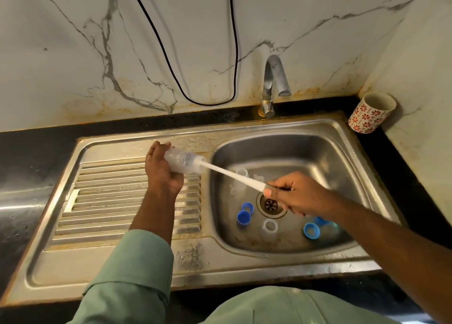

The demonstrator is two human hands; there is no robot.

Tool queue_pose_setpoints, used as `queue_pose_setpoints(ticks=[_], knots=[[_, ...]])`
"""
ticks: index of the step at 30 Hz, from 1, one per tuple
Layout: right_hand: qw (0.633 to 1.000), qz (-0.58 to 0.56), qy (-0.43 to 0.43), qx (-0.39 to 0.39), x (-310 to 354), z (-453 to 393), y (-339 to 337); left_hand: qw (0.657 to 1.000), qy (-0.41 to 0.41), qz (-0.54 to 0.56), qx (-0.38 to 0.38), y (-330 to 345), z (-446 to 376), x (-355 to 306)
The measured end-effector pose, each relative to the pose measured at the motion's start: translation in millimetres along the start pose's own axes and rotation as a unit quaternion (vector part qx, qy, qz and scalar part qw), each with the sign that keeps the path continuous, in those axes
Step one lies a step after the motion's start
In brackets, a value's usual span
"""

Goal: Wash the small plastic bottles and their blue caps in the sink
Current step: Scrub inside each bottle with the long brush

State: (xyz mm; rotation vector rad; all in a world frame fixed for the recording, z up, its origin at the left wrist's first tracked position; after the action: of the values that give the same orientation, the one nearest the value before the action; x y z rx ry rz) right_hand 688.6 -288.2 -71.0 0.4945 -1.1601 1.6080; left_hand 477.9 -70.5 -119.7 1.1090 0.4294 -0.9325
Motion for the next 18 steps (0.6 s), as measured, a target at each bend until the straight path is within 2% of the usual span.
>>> queue_pose_setpoints(ticks=[3, 6, 8, 11, 14, 18], knots=[[0.998, -0.010, 0.059, 0.030, -19, 4, 28, 0.998, 0.033, -0.036, -0.029, -1, 1, -5], [0.998, 0.013, 0.032, 0.059, -13, 11, 27, 0.999, 0.019, -0.036, -0.026, -9, 7, -2], [0.999, -0.015, -0.005, 0.048, -7, 10, 18, 0.999, -0.011, -0.029, -0.005, -5, 9, -2], [0.999, -0.033, 0.006, 0.003, -15, 3, 20, 0.993, 0.047, -0.104, -0.006, 5, 2, -18], [0.999, 0.038, 0.026, 0.027, -18, 2, 25, 0.984, 0.067, -0.165, -0.022, 4, 2, -21], [0.987, 0.146, -0.033, 0.056, 4, 5, -12, 0.983, 0.035, -0.176, -0.036, -9, 6, -16]])
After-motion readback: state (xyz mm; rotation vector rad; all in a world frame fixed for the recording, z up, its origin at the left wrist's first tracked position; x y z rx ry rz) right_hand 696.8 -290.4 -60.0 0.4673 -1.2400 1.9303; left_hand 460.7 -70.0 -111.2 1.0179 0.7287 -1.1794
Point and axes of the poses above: each hand's wrist, its own z-axis away from the middle knuckle, its own y-axis out of the palm, x = y × z, the point moved 9 cm from there along -z, towards the middle knuckle, and after that the axes turned 2 degrees about y, right-handed, at the moved point
